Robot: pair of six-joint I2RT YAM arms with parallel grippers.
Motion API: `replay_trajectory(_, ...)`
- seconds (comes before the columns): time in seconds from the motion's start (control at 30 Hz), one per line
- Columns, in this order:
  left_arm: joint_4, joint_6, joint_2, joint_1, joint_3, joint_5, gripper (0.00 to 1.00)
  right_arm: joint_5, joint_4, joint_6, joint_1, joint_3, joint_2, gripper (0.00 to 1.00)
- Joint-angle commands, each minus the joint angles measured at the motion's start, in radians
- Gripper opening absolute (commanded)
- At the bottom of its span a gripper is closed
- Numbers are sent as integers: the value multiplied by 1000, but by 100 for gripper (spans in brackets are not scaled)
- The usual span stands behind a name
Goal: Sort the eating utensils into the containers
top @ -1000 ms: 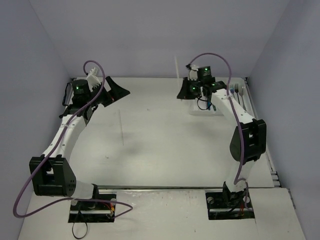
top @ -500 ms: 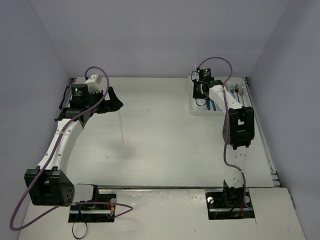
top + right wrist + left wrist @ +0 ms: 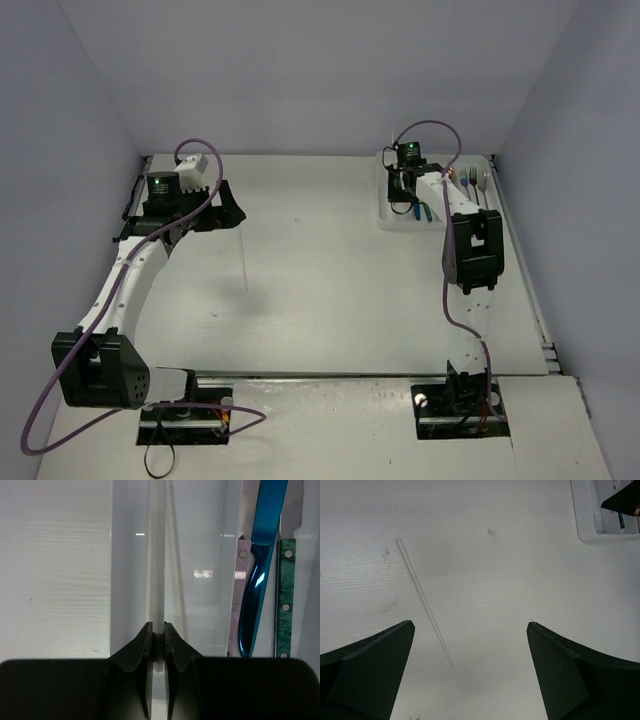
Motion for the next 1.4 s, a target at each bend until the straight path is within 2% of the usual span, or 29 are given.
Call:
replay_trajectory(0.0,12,6,11,0,30,-1,97,7,23,-21,-14,-11,-20,0)
replay_trajectory(0.83,-18,3,56,0,27,1,97,-68,-44,-15,-24,-46,-23,0)
replay_trajectory(1.03,-24,2,69,0,32,2,97,-78,-61,-17,-26,-34,-23,9)
replay_trajectory(1.2,-37,6,78,0,46,-36,97,-79,-76,-9,-25,-16,-32,26)
replay_trajectory(1.3,-44,13,85,0,56,-57,97,-82,-85,-2,-24,5,-49,41)
replay_trajectory(1.37,-47,16,87,0,59,-73,97,-87,-92,0,-24,21,-61,45)
